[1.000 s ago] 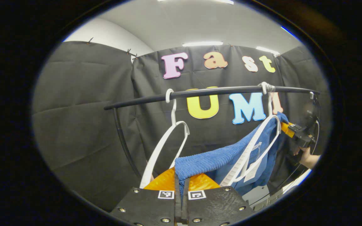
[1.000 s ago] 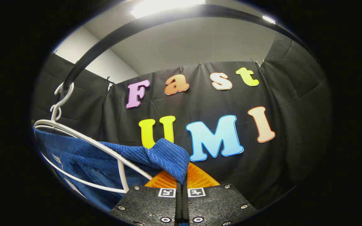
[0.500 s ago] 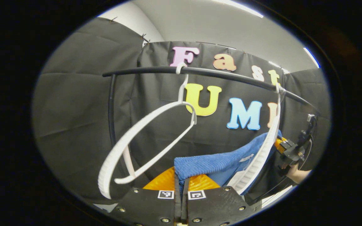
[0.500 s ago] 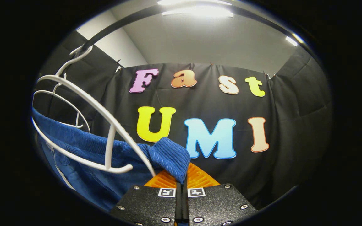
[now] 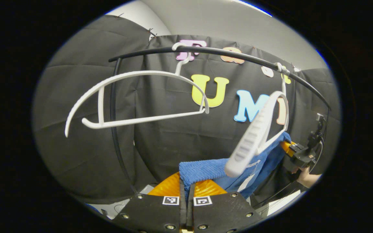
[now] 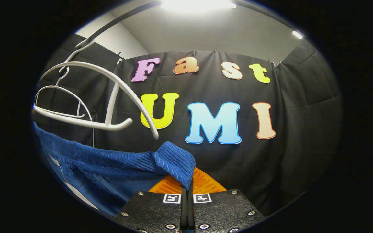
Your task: Grasp the clothes on the hanger with both hands and then place them into the laundry hamper below.
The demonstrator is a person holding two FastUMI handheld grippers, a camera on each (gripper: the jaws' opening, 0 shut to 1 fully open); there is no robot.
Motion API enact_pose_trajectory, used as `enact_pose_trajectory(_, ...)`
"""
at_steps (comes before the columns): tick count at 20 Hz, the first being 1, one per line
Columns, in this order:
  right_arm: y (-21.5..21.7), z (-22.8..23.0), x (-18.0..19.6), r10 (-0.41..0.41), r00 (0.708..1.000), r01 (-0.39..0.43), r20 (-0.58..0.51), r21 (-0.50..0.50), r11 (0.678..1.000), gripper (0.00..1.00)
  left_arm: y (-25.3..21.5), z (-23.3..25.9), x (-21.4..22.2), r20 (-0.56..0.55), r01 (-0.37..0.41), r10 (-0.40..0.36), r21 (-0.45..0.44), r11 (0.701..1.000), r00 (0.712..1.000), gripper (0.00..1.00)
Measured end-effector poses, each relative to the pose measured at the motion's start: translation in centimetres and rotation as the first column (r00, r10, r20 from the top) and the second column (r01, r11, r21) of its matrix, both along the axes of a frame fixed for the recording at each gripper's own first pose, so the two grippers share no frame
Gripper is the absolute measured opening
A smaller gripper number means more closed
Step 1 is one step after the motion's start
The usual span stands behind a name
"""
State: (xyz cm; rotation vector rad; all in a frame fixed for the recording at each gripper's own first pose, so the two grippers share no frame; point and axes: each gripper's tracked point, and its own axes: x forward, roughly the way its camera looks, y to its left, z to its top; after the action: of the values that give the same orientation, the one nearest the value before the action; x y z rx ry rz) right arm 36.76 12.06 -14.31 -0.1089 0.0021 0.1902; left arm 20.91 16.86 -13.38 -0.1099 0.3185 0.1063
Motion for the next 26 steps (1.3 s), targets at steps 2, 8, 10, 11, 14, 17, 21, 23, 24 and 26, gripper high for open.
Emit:
enact_pose_trajectory(2,-0.2,-1.3,-1.8,0.015,0.999,-0.014,-0.043,0.015,1.0,0.0,-0.1,-0.8,-1.3,-0.025,-0.022,0.022,0.012,1.0,0.999,0.01)
enact_pose_trajectory(8,-2.1,-4.1,-5.5,0.06,0.986,-0.051,-0.156,0.063,0.997,0.0,-2.2,-1.8,-6.7,-0.032,-0.071,0.072,0.048,0.996,0.997,0.01)
enact_pose_trajectory(10,-2.4,-4.6,-7.0,0.076,0.978,-0.058,-0.195,0.097,0.994,0.0,-2.7,-1.9,-7.5,-0.033,-0.091,0.093,0.047,0.995,0.995,0.01)
enact_pose_trajectory(11,-2.2,-4.6,-7.7,0.091,0.974,-0.067,-0.21,0.12,0.991,0.0,-2.9,-1.7,-8.0,-0.03,-0.107,0.109,0.045,0.993,0.994,0.01)
enact_pose_trajectory(14,-2.1,-4.3,-10.2,0.121,0.966,-0.09,-0.227,0.145,0.985,0.0,-3.3,-1.3,-10.4,-0.016,-0.15,0.151,0.057,0.987,0.988,0.01)
enact_pose_trajectory(17,-2.4,-4.2,-12.5,0.115,0.964,-0.081,-0.239,0.144,0.986,0.0,-4.3,-1.0,-12.9,-0.007,-0.136,0.138,0.091,0.987,0.99,0.01)
enact_pose_trajectory(21,-2.5,-3.7,-16.1,0.075,0.959,-0.044,-0.272,0.119,0.992,0.0,-4.9,-0.9,-13.9,0.005,-0.075,0.075,0.087,0.993,0.997,0.01)
enact_pose_trajectory(23,-2.8,-3.4,-17.8,0.017,0.959,0.01,-0.281,0.095,0.995,0.0,-5.5,-0.9,-13.9,0.013,-0.02,0.019,0.052,0.998,1.0,0.01)
enact_pose_trajectory(24,-2.9,-3.3,-18.8,-0.015,0.957,0.044,-0.288,0.094,0.995,0.0,-5.8,-1.3,-13.7,0.01,0.018,-0.019,0.05,0.999,1.0,0.02)
enact_pose_trajectory(26,-2.2,-3.2,-21.2,-0.071,0.95,0.104,-0.304,0.094,0.99,0.0,-6.0,-2.5,-13.6,0.006,0.09,-0.09,0.043,0.995,0.996,0.01)
